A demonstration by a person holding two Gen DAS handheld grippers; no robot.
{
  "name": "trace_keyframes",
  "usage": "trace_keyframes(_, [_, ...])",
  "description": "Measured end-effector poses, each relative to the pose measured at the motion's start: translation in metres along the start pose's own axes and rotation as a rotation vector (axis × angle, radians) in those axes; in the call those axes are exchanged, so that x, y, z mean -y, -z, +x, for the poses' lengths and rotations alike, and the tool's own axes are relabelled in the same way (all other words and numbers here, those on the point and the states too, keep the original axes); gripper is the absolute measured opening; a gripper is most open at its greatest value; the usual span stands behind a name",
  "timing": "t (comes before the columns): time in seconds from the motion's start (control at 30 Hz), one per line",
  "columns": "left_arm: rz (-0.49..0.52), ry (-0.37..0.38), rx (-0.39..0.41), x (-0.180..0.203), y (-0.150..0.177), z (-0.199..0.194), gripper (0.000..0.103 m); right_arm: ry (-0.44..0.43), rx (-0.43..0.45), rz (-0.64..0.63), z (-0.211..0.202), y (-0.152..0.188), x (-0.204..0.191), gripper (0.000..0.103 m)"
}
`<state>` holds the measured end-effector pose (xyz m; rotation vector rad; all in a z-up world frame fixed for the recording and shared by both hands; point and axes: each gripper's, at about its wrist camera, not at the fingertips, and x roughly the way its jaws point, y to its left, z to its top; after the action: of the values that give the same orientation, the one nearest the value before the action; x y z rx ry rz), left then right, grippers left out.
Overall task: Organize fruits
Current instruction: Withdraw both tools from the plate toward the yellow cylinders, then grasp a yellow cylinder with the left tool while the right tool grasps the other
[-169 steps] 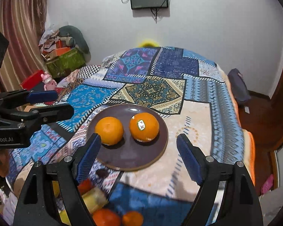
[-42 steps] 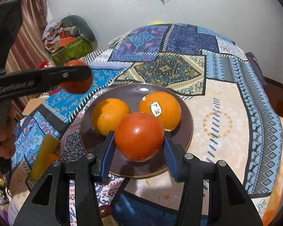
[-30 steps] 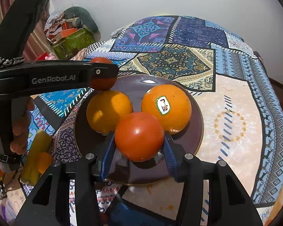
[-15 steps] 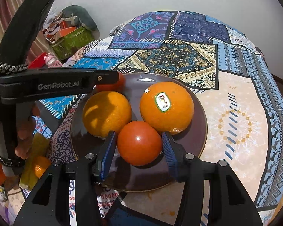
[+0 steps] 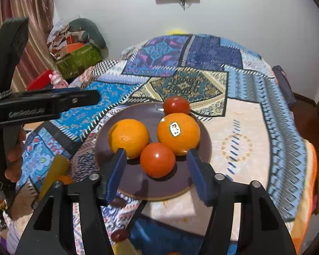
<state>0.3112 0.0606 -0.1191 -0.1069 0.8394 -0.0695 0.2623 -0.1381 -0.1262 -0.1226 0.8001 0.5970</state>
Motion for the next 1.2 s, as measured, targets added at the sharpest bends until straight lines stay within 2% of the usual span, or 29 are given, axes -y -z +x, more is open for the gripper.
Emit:
trace_keyframes(0.2, [0.011,-0.003,0.021,0.001,0.027,-0.047,0.069,0.015,0.023,0.011,-0.031,0.015,-0.01,0.062])
trace_keyframes(0.47, [0.022,-0.027,-0.001,-0.002,0.079,-0.081,0.074,0.023,-0.004,0.003,-0.049,0.049,-0.028,0.064])
trace_keyframes(0.8, [-0.026,-0.046,-0.11,-0.015,0.137,-0.054,0.074,-0.011,-0.132,0.044,-0.023,0.094,-0.042,0.064])
trace_keyframes(0.9, [-0.037,-0.04,-0.134,-0.015,0.143,-0.042,0.074,-0.024,-0.161,0.041,-0.016,0.103,-0.049,0.064])
trace_keyframes(1.07, [-0.05,-0.052,-0.144,-0.015,0.146,-0.026,0.074,-0.013,-0.163,0.021,-0.009,0.107,-0.06,0.075])
trace_keyframes(1.2, [-0.062,-0.061,-0.155,-0.023,0.15,-0.02,0.073,-0.022,-0.172,0.019,-0.006,0.109,-0.058,0.074])
